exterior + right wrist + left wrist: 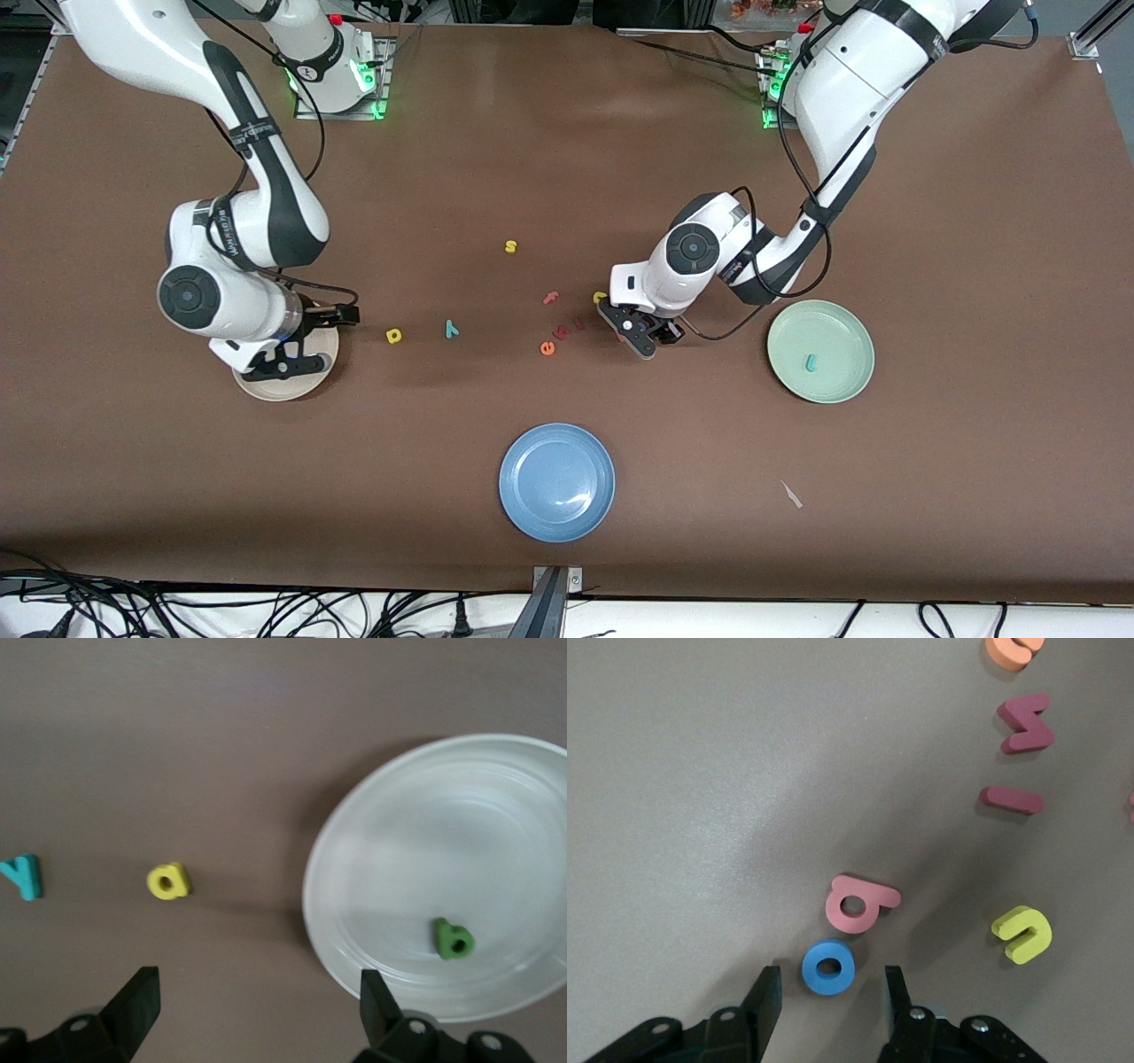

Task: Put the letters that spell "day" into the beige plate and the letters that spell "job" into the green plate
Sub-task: 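Grasp the blue o with the left gripper while the right gripper rises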

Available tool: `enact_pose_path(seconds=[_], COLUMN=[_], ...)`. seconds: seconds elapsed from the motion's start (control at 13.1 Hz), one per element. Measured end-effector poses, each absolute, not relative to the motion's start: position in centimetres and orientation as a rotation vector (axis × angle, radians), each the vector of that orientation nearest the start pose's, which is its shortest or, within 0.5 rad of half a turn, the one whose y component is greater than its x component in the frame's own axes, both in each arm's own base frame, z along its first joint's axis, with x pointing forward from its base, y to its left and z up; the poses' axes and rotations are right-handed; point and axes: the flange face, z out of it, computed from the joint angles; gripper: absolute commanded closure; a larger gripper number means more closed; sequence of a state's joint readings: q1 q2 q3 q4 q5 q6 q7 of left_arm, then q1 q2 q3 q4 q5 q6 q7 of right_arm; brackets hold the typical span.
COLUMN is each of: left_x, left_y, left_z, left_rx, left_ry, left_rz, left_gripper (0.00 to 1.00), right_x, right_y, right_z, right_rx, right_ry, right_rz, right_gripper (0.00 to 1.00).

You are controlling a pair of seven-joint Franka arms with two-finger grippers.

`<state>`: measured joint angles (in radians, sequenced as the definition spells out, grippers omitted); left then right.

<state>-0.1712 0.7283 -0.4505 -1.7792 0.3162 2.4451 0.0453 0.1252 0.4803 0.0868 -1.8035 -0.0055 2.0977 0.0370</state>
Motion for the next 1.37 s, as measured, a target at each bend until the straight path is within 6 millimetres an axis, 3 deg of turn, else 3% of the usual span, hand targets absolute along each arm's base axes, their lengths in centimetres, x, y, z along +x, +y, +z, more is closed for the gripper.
enact_pose_path(seconds=[0.3, 0.46, 0.53, 1.07, 1.37], left_x=[54.7, 54.7, 54.8, 55.0, 55.2], left_y=[-36.5, -36.5, -36.5, -36.6, -36.1], left_z=[17.6, 17.2, 17.2, 17.5, 18.8], left_rx=[-2.985, -2.989, -2.989, -2.99, -2.95], left_ry=[1.27, 1.272, 1.272, 1.27, 1.273], left_rz=[-0.011, -0.02, -0.021, -0.03, 0.031], left_gripper=[0.5, 0.86, 1.0, 1.0, 1.0], right_x=[61.6, 61.1, 60.9, 59.3, 57.9], right_y=[15.6, 16.1, 16.2, 16.5, 18.4], right_z=[23.8, 22.3, 21.9, 19.7, 18.9], right_rx=[-3.094, -3.09, -3.088, -3.073, -3.063], right_ry=[-0.327, -0.338, -0.341, -0.336, -0.386], right_rz=[0.16, 0.117, 0.085, -0.068, -0.082], right_gripper=[0.0, 0.0, 0.0, 0.0, 0.01])
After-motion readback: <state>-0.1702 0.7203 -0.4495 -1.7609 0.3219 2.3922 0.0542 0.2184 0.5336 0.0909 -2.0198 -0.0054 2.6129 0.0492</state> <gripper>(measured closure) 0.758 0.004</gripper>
